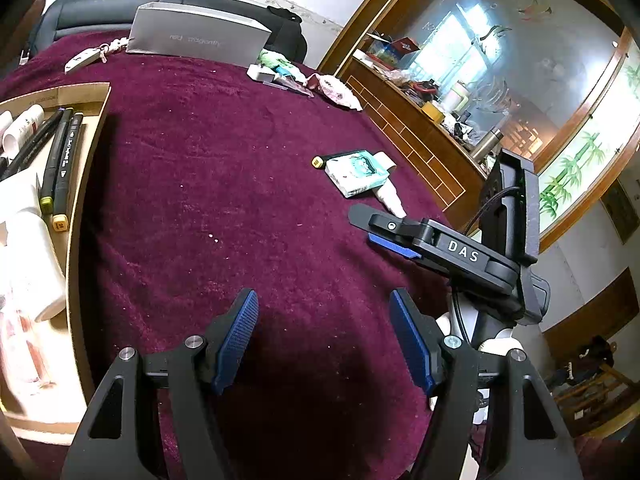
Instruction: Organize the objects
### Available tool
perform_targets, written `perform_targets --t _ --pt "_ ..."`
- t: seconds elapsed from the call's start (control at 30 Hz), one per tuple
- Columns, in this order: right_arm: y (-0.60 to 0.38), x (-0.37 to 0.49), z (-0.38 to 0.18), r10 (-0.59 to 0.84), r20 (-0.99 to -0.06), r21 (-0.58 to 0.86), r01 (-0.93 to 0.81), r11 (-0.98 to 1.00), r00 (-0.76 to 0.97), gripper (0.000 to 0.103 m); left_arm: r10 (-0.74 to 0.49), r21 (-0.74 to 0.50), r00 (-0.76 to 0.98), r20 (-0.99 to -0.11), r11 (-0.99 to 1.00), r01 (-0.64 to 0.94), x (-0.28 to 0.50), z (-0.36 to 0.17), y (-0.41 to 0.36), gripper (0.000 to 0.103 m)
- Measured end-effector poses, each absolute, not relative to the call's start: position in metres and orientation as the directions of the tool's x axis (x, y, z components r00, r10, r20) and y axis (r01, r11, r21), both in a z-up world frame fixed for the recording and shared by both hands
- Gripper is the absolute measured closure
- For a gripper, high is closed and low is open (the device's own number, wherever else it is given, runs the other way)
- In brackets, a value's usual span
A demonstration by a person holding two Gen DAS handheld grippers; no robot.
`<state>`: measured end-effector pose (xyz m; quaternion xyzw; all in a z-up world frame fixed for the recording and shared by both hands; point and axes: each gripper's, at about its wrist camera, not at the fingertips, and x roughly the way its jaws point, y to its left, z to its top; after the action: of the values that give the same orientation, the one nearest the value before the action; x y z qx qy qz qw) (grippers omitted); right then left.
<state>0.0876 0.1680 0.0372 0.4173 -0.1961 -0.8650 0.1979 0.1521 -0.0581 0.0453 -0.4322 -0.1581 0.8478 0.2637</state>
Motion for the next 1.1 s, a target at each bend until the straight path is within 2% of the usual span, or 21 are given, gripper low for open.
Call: perform_targets --t 0.2,0.33,0.4,0.47,0.57,0.8,0.97,1.1 --pt "0.176 0.095 0.045 -0.495 -0.62 0.504 0.174 -0.846 -0.609 0.032 0.568 -0.468 -0.507 -0.648 -0.822 -0.324 0.149 0.058 -0.059 0.041" --pt "0.212 0.113 0.08 -0.491 -0.511 0.537 0.184 -0.823 -0.706 0.032 0.535 -0.404 -0.555 -0.637 -0.845 -0.351 0.137 0.078 -0.055 0.041" --pt "0.234 0.118 0.099 -0.437 -0.464 0.516 0.166 -0.84 -0.77 0.017 0.514 -0.366 -0.576 -0.635 -0.858 -0.361 0.125 0.084 -0.044 0.041" --pt "0.25 0.118 0.11 -0.367 -0.444 0.475 0.133 -0.87 -0.818 0.016 0.502 -0.335 -0.583 -0.638 -0.863 -0.377 0.111 0.086 -0.028 0.041" --pt "0.272 0.1 0.101 -0.335 -0.451 0.487 0.087 -0.869 -0.827 0.016 0.469 -0.245 -0.58 -0.667 -0.872 -0.424 0.084 0.083 0.003 0.041" --pt "0.299 0.076 0.065 -0.354 -0.462 0.578 0.027 -0.816 -0.813 0.016 0.474 -0.077 -0.508 -0.719 -0.781 -0.62 0.02 0.065 0.084 0.042" --pt "0.308 0.075 0.06 -0.381 -0.459 0.611 0.026 -0.791 -0.803 0.016 0.49 -0.025 -0.44 -0.753 -0.689 -0.725 -0.003 0.05 0.124 0.042" --pt "0.308 0.075 0.06 -0.395 -0.457 0.615 0.038 -0.788 -0.797 0.016 0.451 0.044 -0.436 -0.779 -0.654 -0.755 -0.014 0.037 0.146 0.042"
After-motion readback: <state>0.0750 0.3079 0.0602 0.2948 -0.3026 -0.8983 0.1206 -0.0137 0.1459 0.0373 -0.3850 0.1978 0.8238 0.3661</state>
